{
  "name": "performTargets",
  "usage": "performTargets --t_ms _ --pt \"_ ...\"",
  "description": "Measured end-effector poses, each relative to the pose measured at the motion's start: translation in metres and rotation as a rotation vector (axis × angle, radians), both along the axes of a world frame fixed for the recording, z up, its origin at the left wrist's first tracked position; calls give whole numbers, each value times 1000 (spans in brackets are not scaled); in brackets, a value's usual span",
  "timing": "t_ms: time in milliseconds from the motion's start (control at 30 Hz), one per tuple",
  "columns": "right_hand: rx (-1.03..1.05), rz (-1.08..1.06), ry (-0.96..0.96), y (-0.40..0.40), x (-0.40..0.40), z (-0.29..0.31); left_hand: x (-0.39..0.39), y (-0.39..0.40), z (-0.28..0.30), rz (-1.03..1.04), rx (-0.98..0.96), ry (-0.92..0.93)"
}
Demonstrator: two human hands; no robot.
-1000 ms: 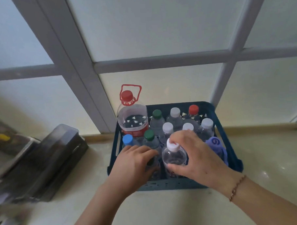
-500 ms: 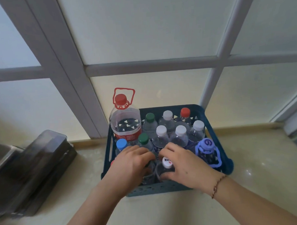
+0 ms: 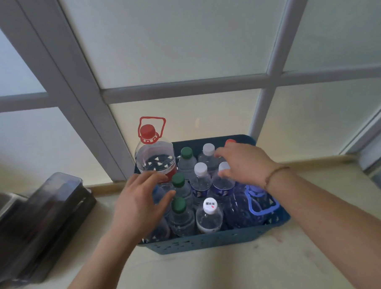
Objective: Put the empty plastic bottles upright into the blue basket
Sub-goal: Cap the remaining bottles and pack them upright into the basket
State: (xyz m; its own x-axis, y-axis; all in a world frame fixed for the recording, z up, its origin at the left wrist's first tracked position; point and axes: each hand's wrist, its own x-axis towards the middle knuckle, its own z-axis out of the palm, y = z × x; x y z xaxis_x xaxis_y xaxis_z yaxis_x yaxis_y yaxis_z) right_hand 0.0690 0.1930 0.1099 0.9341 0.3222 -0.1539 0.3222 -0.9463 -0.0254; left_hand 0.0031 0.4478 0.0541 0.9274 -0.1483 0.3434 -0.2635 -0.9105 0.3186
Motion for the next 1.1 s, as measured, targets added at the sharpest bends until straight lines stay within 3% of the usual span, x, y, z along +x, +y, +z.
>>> performTargets --t_ms 133,300,567,700,900,1000,1100 --pt "-163 65 65 9 14 -26 3 -7 -3 4 48 1" --pt "83 157 27 25 12 -27 11 -4 5 -5 9 8" --pt "88 183 92 39 19 -35 38 -19 12 -141 342 15" --pt "78 262 119 37 13 -30 37 -21 4 -187 291 22" --pt "110 219 175 35 4 -29 39 -17 -1 -260 138 29" --pt "115 248 159 29 4 -26 36 -17 -1 -217 149 81" --pt "127 140 194 10 10 -14 38 -19 0 -173 132 95"
